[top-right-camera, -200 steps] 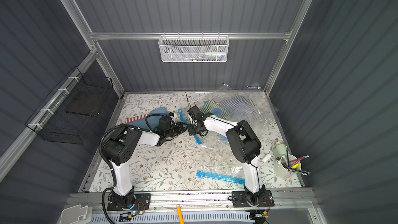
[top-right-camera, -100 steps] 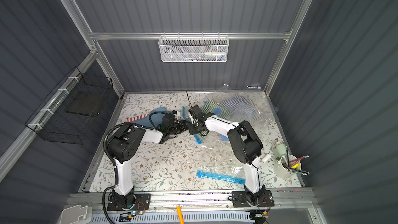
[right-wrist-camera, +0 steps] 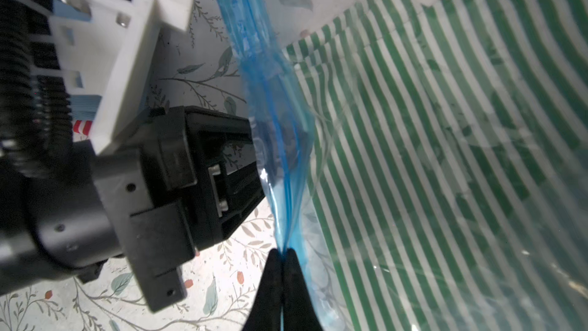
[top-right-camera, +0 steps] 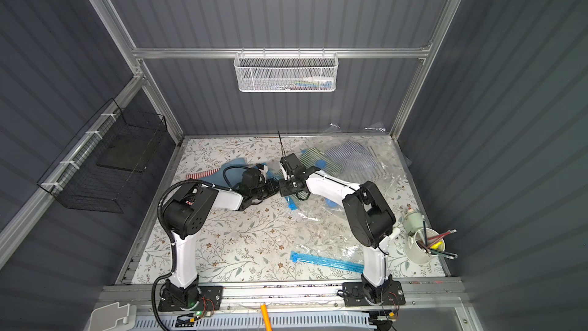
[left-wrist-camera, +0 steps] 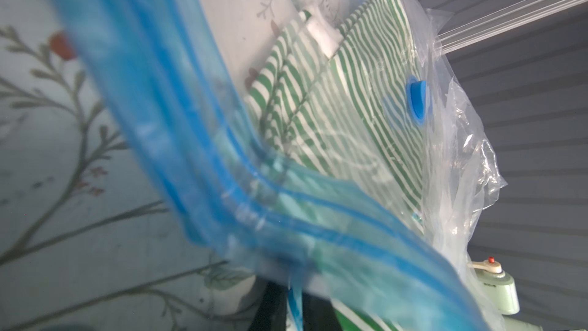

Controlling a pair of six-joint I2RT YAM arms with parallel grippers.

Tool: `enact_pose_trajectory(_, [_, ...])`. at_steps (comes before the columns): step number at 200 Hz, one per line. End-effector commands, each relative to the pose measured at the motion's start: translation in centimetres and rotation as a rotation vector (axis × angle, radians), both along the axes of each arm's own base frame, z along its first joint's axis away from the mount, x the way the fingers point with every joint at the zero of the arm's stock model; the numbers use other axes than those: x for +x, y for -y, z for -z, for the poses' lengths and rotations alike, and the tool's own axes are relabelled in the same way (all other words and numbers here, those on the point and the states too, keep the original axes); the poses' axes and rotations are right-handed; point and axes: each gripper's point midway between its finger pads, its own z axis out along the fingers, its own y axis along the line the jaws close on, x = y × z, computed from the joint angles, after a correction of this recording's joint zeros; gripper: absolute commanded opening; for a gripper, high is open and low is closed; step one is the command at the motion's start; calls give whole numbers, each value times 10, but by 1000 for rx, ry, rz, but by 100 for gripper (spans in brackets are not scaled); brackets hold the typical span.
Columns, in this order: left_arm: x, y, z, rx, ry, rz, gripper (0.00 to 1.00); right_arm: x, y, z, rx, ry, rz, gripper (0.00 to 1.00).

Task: Take the tank top out of the vacuum bag
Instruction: Open the vacuum bag at the center of the board.

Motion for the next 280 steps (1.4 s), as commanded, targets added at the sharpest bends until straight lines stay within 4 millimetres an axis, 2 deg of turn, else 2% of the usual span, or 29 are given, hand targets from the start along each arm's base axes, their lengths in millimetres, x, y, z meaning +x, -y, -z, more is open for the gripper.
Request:
enact_pose_trajectory(1, [-31,-13,45,109,-152,13,7,1,11,-8,-32,33,59,0])
enact_pose_trajectory(20, [-34,-15,44,110,-159,7,0,6,20,-15,-60,71,100,0])
enact_pose_trajectory(51, [-43,-22,47,122,-175,-3,0,18,41,-32,-132,156,198,0])
enact_pose_trajectory(67, [-46,-27,49,136,-186,-14,0,17,54,-38,-200,185,237,0])
enact_pose_trajectory(105, [-45,-41,53,175,-198,-46,0,12,60,-48,-287,261,296,0])
enact_pose_trajectory(137, [-38,-46,48,188,-186,-40,0,4,42,-38,-243,233,261,0])
enact_pose_trajectory(158, [-34,-39,25,172,-135,-9,0,2,24,-36,-210,227,213,0])
enact_pose_trajectory(172, [-32,-43,7,188,-115,-20,21,3,17,-36,-198,227,201,0])
enact_pose_trajectory(191, [-31,-52,-19,230,-76,-41,40,5,7,-32,-150,224,192,0])
enact_pose_trajectory(210, [-34,-63,-35,276,-61,-63,52,6,2,-27,-121,215,199,0])
enact_pose_trajectory(229, [-38,-69,-41,288,-64,-71,52,8,-2,-25,-90,220,216,0])
enact_pose_trajectory(240, [-40,-69,-44,275,-66,-72,49,9,-2,-26,-73,228,227,0])
enact_pose_trajectory(257, [-41,-64,-50,232,-58,-67,40,9,-6,-25,-46,225,228,0])
enact_pose_trajectory(280, [-38,-54,-58,144,-47,-65,39,5,-15,-25,22,224,207,0])
